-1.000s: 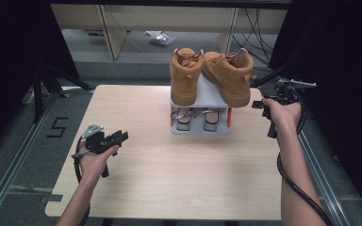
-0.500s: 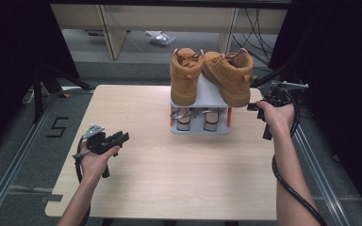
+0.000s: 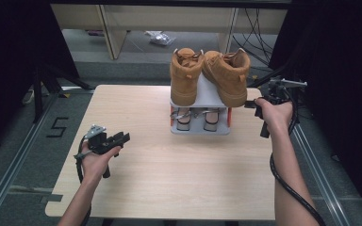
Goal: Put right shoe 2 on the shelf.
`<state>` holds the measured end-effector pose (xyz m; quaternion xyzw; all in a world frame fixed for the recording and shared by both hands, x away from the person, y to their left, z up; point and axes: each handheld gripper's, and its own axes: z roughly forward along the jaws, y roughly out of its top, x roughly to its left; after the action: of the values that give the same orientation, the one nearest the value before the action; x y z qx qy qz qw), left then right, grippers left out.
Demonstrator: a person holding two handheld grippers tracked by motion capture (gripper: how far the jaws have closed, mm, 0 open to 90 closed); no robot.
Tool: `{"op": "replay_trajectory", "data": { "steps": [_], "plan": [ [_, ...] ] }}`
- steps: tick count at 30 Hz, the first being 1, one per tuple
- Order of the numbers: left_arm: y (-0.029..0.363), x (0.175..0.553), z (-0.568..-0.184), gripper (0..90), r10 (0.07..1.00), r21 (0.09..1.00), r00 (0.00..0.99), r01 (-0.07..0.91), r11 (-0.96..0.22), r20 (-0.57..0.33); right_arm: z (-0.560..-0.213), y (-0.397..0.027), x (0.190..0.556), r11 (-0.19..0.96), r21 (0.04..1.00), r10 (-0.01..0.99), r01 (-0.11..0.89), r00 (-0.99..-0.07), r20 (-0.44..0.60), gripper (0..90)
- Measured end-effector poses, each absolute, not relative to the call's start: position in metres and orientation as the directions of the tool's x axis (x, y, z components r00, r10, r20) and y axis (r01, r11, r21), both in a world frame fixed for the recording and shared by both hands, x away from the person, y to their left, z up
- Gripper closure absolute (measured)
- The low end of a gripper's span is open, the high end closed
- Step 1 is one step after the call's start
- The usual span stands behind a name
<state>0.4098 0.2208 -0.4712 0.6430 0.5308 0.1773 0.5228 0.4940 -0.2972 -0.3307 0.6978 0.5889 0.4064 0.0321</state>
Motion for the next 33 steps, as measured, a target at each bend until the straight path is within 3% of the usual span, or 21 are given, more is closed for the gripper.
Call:
{"op": "replay_trajectory", "data": {
  "steps": [3, 7, 8, 9, 12, 21, 23, 26, 28, 30, 33],
  "plan": [
    [0.221, 0.410, -0.471, 64.6, 0.867, 0.861, 0.374, 0.495, 0.113, -0.329, -0.327, -0.294, 0.496, -0.278, 0.524, 0.877, 0.805, -0.009, 0.480, 90.0],
    [0.222, 0.410, -0.472, 64.7, 0.866, 0.861, 0.375, 0.495, 0.115, -0.331, -0.328, -0.289, 0.497, -0.286, 0.521, 0.864, 0.804, -0.019, 0.503, 90.0],
    [0.222, 0.410, -0.472, 64.6, 0.864, 0.861, 0.378, 0.495, 0.115, -0.333, -0.330, -0.290, 0.498, -0.244, 0.542, 0.879, 0.804, -0.053, 0.474, 90.0],
    [0.222, 0.410, -0.472, 64.6, 0.865, 0.861, 0.376, 0.496, 0.115, -0.332, -0.328, -0.284, 0.497, -0.302, 0.502, 0.860, 0.810, 0.004, 0.511, 90.0],
    [0.222, 0.410, -0.471, 64.7, 0.869, 0.862, 0.370, 0.494, 0.115, -0.328, -0.330, -0.281, 0.500, -0.285, 0.526, 0.849, 0.801, -0.045, 0.527, 90.0],
    [0.223, 0.410, -0.471, 64.6, 0.868, 0.862, 0.371, 0.493, 0.119, -0.331, -0.331, -0.268, 0.504, -0.234, 0.532, 0.872, 0.814, -0.067, 0.486, 90.0],
    [0.224, 0.410, -0.470, 64.6, 0.869, 0.862, 0.369, 0.492, 0.120, -0.331, -0.331, -0.266, 0.504, -0.267, 0.515, 0.860, 0.815, -0.040, 0.509, 90.0],
    [0.224, 0.410, -0.471, 64.5, 0.868, 0.862, 0.369, 0.492, 0.121, -0.332, -0.332, -0.269, 0.503, -0.227, 0.543, 0.870, 0.809, -0.081, 0.485, 90.0],
    [0.223, 0.410, -0.471, 64.4, 0.868, 0.863, 0.369, 0.491, 0.121, -0.332, -0.331, -0.266, 0.503, -0.242, 0.533, 0.877, 0.811, -0.052, 0.478, 90.0],
    [0.223, 0.410, -0.471, 64.1, 0.867, 0.863, 0.372, 0.491, 0.120, -0.332, -0.333, -0.267, 0.502, -0.236, 0.556, 0.862, 0.797, -0.092, 0.498, 90.0],
    [0.223, 0.410, -0.471, 63.6, 0.868, 0.862, 0.369, 0.493, 0.122, -0.334, -0.332, -0.267, 0.501, -0.246, 0.542, 0.873, 0.803, -0.059, 0.485, 88.4]
  ]
}}
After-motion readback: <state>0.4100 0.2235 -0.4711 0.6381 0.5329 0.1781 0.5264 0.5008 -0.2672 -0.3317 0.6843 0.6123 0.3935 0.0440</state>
